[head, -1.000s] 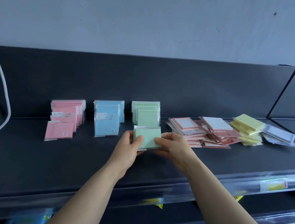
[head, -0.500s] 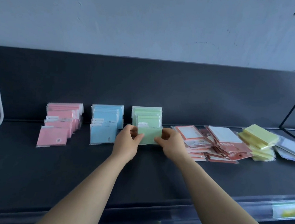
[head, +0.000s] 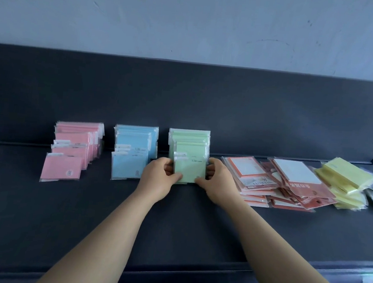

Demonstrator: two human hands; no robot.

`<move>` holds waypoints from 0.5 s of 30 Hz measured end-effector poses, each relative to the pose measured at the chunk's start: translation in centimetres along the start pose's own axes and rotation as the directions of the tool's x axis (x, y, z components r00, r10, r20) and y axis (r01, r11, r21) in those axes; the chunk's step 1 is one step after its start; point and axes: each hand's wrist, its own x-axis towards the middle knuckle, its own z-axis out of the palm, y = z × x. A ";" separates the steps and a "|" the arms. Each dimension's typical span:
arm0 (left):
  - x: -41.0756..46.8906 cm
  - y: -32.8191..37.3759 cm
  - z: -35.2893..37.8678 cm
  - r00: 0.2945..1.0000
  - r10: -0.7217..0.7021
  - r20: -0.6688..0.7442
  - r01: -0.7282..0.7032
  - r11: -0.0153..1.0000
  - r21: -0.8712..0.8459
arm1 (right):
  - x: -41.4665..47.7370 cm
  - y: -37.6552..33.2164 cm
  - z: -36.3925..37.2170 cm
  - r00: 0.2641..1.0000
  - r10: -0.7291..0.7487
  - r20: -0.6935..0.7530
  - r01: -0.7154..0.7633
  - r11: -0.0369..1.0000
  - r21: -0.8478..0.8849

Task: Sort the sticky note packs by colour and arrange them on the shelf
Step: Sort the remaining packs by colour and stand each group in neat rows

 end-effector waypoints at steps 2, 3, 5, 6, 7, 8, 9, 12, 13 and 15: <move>0.0 0.0 0.0 1.000 -0.006 0.004 0.006 1.000 -0.011 | 0.1 0.0 0.1 1.000 0.006 -0.001 -0.006 1.000 -0.017; 0.0 0.0 -0.1 1.000 -0.009 0.007 0.009 1.000 -0.013 | 0.1 0.0 0.1 1.000 0.005 -0.003 -0.005 1.000 -0.023; 0.0 0.1 -0.1 1.000 -0.006 0.012 0.006 1.000 -0.007 | 0.1 -0.1 0.2 1.000 0.015 -0.001 -0.015 0.999 -0.036; 0.0 0.1 -0.1 1.000 -0.001 0.013 0.001 1.000 -0.004 | 0.0 -0.1 0.2 1.000 0.018 0.001 -0.018 0.999 -0.044; 0.0 0.0 -0.1 1.000 0.002 0.015 -0.002 1.000 -0.002 | -0.1 -0.2 0.2 1.000 0.020 0.001 -0.020 0.998 -0.053; 0.0 0.0 -0.1 1.000 0.004 0.015 -0.004 1.000 -0.003 | -0.2 -0.3 0.3 1.000 0.022 -0.002 -0.022 0.998 -0.064; 0.0 0.0 -0.2 1.000 0.004 0.016 -0.004 1.000 -0.005 | -0.3 -0.4 0.3 1.000 0.018 -0.006 -0.018 0.997 -0.078; -0.2 0.2 -0.7 1.000 0.017 0.008 -0.017 1.000 0.008 | -0.8 -0.8 -0.1 1.000 -0.008 -0.013 0.007 0.995 -0.099; -0.2 0.3 -0.9 1.000 0.030 0.002 -0.030 0.999 0.025 | -0.9 -1.0 -0.3 1.000 -0.022 -0.018 0.020 0.993 -0.114; -0.4 0.8 -1.2 0.998 0.059 -0.012 -0.058 0.996 0.074 | -1.4 -1.4 -0.9 0.998 -0.063 -0.029 0.058 0.988 -0.146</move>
